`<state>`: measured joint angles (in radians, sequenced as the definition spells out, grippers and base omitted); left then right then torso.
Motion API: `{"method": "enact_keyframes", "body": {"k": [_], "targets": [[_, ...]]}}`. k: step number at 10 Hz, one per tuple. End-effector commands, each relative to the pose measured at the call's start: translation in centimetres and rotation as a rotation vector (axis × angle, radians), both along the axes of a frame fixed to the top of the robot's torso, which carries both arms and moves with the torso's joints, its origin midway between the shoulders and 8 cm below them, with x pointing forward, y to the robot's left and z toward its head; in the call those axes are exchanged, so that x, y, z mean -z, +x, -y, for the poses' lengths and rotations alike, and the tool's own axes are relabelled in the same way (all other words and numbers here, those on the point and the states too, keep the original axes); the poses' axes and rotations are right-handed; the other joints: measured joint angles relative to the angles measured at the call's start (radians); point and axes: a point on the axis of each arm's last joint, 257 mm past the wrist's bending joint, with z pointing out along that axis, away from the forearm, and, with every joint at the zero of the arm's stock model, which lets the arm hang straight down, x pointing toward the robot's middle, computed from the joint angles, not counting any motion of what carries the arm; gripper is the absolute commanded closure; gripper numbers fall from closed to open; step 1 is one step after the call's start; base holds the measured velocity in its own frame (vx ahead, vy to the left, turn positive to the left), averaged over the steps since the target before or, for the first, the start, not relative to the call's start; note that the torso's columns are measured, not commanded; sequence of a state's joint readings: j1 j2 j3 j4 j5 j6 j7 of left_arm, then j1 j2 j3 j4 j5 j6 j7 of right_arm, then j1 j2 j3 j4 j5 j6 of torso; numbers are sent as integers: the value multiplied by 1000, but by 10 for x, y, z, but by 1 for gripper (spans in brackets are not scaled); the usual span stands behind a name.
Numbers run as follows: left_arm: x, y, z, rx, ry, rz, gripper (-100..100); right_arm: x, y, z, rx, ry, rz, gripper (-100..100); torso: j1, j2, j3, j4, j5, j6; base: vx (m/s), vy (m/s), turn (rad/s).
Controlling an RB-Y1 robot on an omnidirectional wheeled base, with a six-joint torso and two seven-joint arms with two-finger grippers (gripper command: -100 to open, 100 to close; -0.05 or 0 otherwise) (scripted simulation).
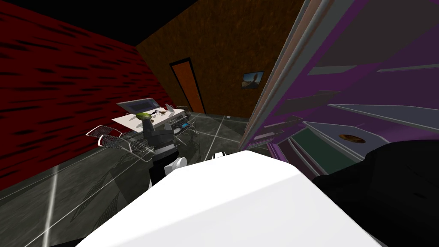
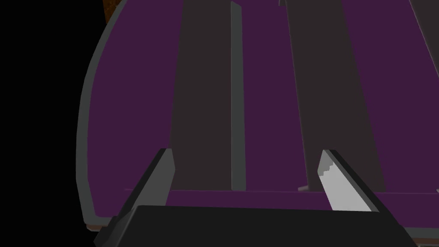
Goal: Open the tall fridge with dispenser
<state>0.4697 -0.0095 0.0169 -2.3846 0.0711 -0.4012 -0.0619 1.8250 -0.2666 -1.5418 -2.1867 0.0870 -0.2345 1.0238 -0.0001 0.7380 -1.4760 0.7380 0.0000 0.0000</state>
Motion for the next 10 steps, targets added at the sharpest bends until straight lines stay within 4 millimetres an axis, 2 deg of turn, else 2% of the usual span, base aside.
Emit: {"method": "enact_keyframes", "body": {"k": [1, 3, 6, 10], "targets": [[0, 0, 0, 0, 0, 0, 0, -9, 12, -8, -8, -15, -48, -100, 0, 0, 0, 0, 0, 0, 50, -6, -9], [0, 0, 0, 0, 0, 0, 0, -10, 10, -6, -7, -12, -39, -100, 0, 1, 1, 0, 0, 0, 14, -1, 1], [0, 0, 0, 0, 0, 0, 0, -38, 18, -13, -9, -13, -38, -100, -1, 2, 1, 1, 0, 0, -18, -19, -15], [0, 0, 0, 0, 0, 0, 0, -65, 30, -22, -17, -13, -39, -100, 1, -1, -1, 0, 0, 0, -20, -21, -13]]}}
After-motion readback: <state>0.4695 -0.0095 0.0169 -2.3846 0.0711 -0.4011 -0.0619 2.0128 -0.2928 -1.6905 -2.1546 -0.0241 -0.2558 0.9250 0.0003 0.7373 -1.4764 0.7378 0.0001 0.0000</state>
